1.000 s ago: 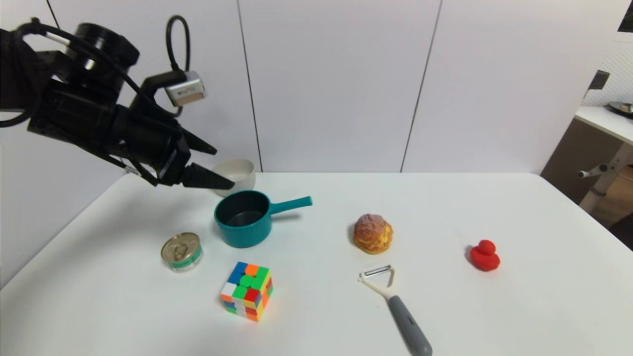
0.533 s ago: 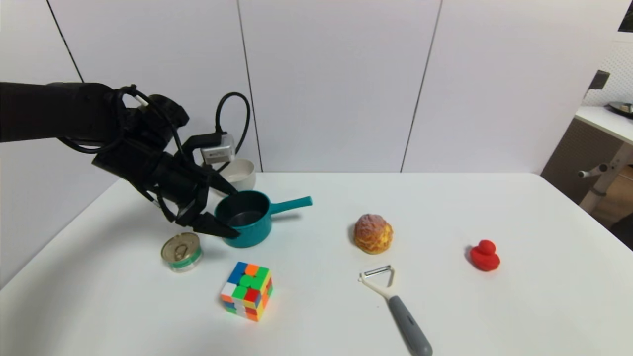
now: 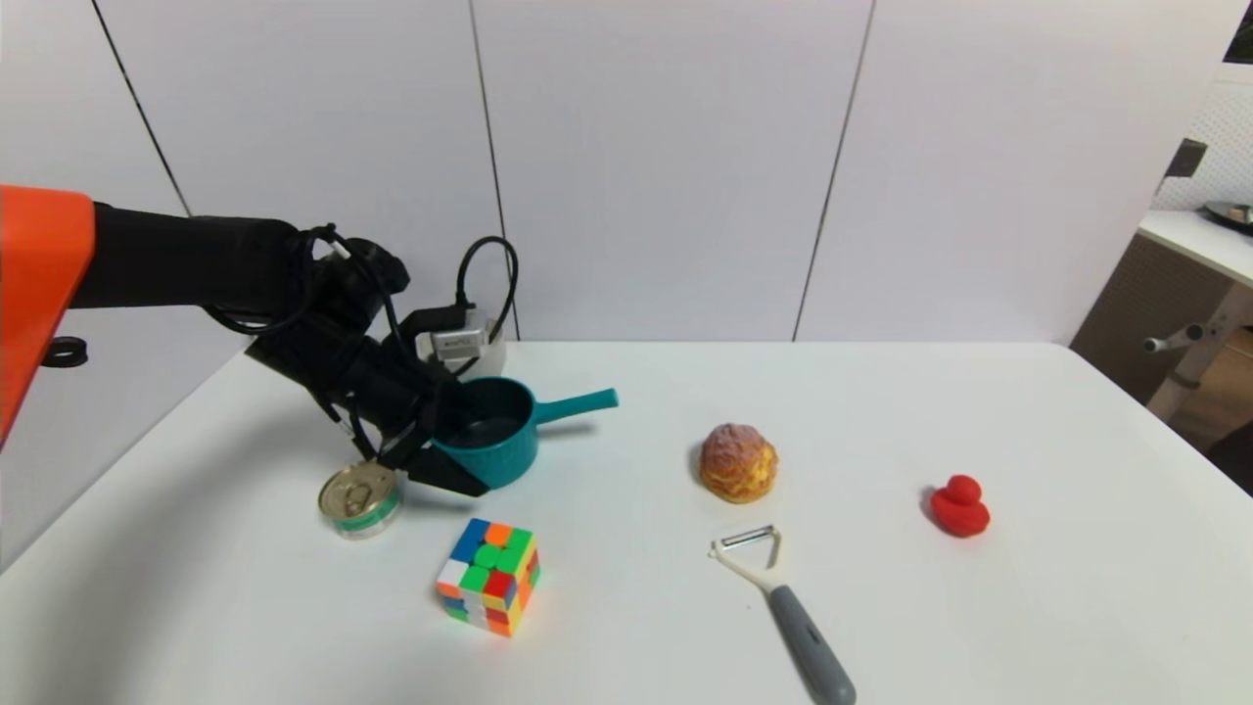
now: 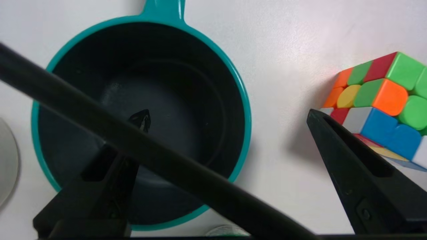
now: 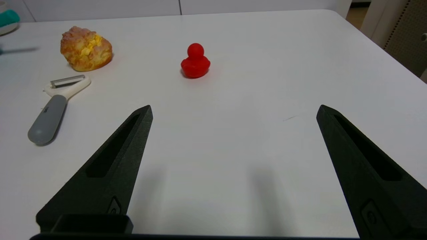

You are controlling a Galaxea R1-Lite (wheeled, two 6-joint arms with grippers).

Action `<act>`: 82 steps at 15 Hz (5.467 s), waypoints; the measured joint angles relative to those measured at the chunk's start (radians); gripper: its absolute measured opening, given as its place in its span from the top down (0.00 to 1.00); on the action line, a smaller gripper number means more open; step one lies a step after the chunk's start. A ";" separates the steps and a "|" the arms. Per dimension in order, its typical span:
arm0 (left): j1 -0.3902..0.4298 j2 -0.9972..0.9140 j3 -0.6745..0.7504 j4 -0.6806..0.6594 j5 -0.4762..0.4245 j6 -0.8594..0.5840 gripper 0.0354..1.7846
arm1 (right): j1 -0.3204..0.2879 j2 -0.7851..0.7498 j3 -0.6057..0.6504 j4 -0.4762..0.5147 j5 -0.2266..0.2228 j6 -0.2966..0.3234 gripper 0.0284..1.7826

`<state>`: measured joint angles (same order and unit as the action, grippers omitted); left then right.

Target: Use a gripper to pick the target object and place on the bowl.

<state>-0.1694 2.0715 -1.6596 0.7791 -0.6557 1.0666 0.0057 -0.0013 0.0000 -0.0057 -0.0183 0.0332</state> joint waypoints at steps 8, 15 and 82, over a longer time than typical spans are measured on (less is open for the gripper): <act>0.000 0.048 0.004 0.001 0.001 0.019 0.43 | 0.000 0.000 0.000 0.000 0.000 0.000 0.05; -0.001 0.052 0.002 -0.035 -0.005 0.019 0.92 | -0.001 0.000 0.000 0.000 0.000 0.001 0.05; 0.152 -1.893 1.659 -0.843 0.642 -0.950 0.06 | 0.000 0.000 0.000 0.000 0.000 0.000 0.05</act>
<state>-0.0172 0.1789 -0.0004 -0.0643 -0.0138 0.1168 0.0057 -0.0013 0.0000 -0.0057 -0.0183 0.0332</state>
